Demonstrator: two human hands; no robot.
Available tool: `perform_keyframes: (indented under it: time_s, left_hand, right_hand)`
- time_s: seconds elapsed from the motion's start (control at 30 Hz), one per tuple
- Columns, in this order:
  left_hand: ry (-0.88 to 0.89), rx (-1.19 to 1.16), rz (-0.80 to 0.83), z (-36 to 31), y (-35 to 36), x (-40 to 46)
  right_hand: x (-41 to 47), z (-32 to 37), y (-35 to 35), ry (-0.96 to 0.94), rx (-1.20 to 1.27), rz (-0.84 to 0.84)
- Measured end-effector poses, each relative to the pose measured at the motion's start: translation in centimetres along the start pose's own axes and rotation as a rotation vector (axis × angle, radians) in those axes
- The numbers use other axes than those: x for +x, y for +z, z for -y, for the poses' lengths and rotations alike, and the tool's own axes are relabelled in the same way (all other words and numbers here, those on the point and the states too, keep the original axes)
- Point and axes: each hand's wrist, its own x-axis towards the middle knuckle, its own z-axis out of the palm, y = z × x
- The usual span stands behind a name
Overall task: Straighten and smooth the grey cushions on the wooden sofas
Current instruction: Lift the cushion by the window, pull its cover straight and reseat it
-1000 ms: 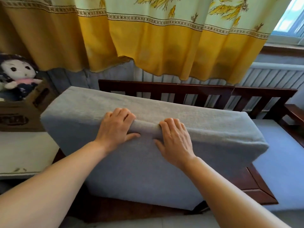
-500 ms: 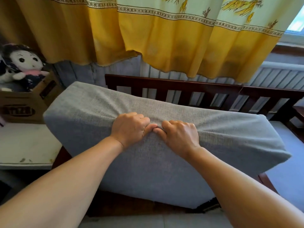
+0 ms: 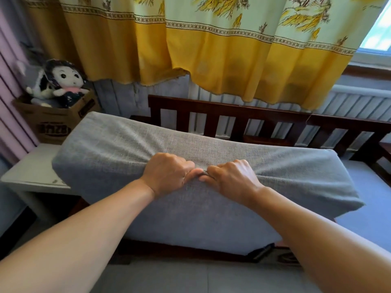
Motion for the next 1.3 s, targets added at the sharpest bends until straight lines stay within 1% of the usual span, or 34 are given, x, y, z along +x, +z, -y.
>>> perform_keyframes:
  time_s: [0.07, 0.27, 0.4, 0.53, 0.63, 0.7, 0.77, 0.87, 0.97, 1.13, 1.3]
  left_hand:
    - [0.007, 0.007, -0.011, -0.8, -1.1, -0.2]
    - [0.034, 0.001, -0.039, -2.0, -3.0, 0.2]
    - [0.032, -0.011, -0.043, -1.1, -3.4, 1.6]
    - [-0.006, 0.019, -0.055, 0.7, -1.3, 2.2]
    - [-0.051, 0.032, -0.026, 1.0, 0.1, 0.5]
    - [-0.078, 0.051, -0.023, 1.0, 0.5, -0.1]
    - [-0.119, 0.07, -0.015, 0.5, 0.5, -0.2]
    - [-0.156, 0.085, -0.014, 0.1, 0.3, -0.3]
    - [-0.124, 0.041, 0.002, -0.1, -0.5, -0.7]
    - [-0.052, -0.049, -0.001, 0.3, -2.0, -1.2]
    - [-0.004, -0.15, -0.007, 1.2, -3.4, -1.9]
  right_hand:
    - [-0.6, 0.3, -0.8, -0.018, 0.045, 0.039]
    - [-1.3, 0.4, -2.6, -0.051, 0.046, -0.038]
    - [0.0, -0.3, -3.5, -0.06, 0.077, -0.053]
    - [1.5, -0.8, -1.7, 0.049, 0.105, -0.034]
    - [1.2, 0.3, 0.3, 0.11, 0.119, 0.055]
    - [1.2, 0.7, 0.3, 0.145, 0.136, 0.164]
    - [1.1, 0.9, 0.2, 0.17, 0.171, 0.173]
    - [0.9, 1.3, -0.1, 0.196, 0.15, 0.182]
    - [0.4, 2.0, -0.7, 0.202, 0.167, 0.207]
    - [0.3, 3.7, -2.7, 0.209, 0.122, 0.301]
    - [0.6, 5.5, -4.1, 0.204, 0.077, 0.351]
